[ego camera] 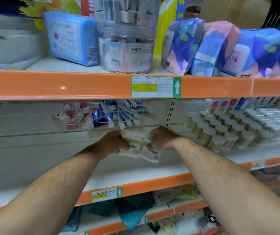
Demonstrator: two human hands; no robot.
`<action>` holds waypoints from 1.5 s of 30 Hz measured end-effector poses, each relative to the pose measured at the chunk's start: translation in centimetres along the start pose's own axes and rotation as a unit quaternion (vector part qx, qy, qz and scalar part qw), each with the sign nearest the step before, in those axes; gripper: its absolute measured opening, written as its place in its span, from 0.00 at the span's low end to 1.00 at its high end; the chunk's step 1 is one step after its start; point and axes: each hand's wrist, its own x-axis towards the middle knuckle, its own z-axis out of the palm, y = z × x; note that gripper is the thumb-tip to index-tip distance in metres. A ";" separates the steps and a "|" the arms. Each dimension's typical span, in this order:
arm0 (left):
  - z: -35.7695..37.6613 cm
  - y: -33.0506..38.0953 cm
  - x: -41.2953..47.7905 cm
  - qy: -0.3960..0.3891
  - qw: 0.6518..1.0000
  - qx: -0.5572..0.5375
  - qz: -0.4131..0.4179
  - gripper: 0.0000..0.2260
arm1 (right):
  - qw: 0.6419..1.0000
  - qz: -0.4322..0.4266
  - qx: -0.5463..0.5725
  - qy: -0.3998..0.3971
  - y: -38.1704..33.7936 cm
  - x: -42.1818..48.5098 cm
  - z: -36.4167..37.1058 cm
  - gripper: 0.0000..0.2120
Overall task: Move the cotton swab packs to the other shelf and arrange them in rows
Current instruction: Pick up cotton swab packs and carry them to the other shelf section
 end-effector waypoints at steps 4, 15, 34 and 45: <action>4.0 3.6 0.0 -0.008 0.999 0.022 0.038 0.18 | 0.999 0.036 0.008 0.033 3.7 -3.5 -2.3 0.11; 23.7 14.3 -2.3 -0.083 0.990 0.031 0.110 0.07 | 0.981 0.125 0.097 0.110 21.9 -19.9 -7.1 0.13; 64.3 32.5 -0.6 -0.289 0.941 0.020 0.175 0.09 | 0.886 0.317 0.208 0.267 54.8 -44.0 -15.4 0.12; 80.7 42.9 11.5 -0.351 0.913 -0.018 0.206 0.10 | 0.867 0.373 0.157 0.290 69.4 -42.4 -27.0 0.10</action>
